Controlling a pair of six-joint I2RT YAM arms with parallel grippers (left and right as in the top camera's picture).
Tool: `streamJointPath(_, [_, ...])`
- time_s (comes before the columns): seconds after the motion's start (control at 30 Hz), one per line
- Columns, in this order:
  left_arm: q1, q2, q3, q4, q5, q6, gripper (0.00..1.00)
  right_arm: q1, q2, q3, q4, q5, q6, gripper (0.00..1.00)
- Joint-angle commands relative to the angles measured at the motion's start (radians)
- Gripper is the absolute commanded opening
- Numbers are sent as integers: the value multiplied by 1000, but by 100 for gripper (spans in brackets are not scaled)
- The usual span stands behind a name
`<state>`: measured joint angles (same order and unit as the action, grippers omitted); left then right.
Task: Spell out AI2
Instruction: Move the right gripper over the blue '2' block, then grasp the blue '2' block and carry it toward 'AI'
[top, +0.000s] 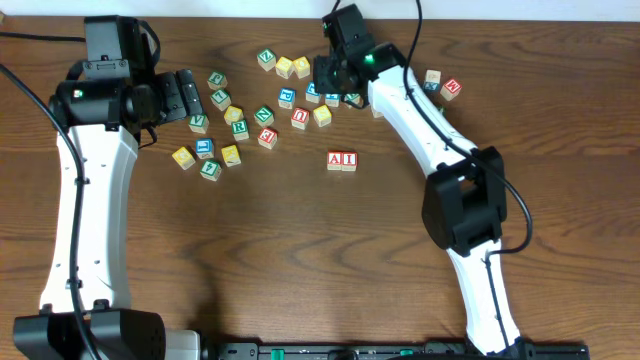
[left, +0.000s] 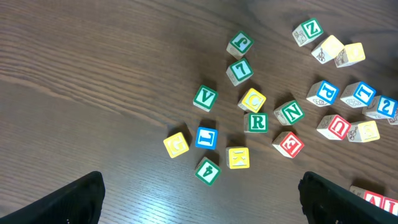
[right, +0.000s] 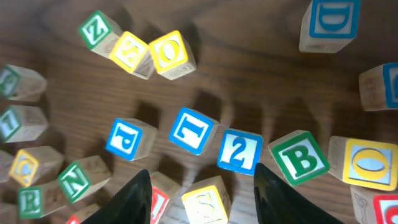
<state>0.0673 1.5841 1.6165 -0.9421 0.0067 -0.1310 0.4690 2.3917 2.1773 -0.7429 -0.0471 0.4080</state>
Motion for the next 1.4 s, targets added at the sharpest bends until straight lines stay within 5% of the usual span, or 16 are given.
streamJointPath(0.0, [2,-2,16,-3,-19,-2,98,11,21,10,7,57,15,46])
streamJointPath(1.0, [2,-2,16,-3,-19,-2,98,17,180,-7,87,93,48,43])
streamJointPath(1.37, [2,-2,16,-3,-19,-2,98,17,187,-7,97,94,48,28])
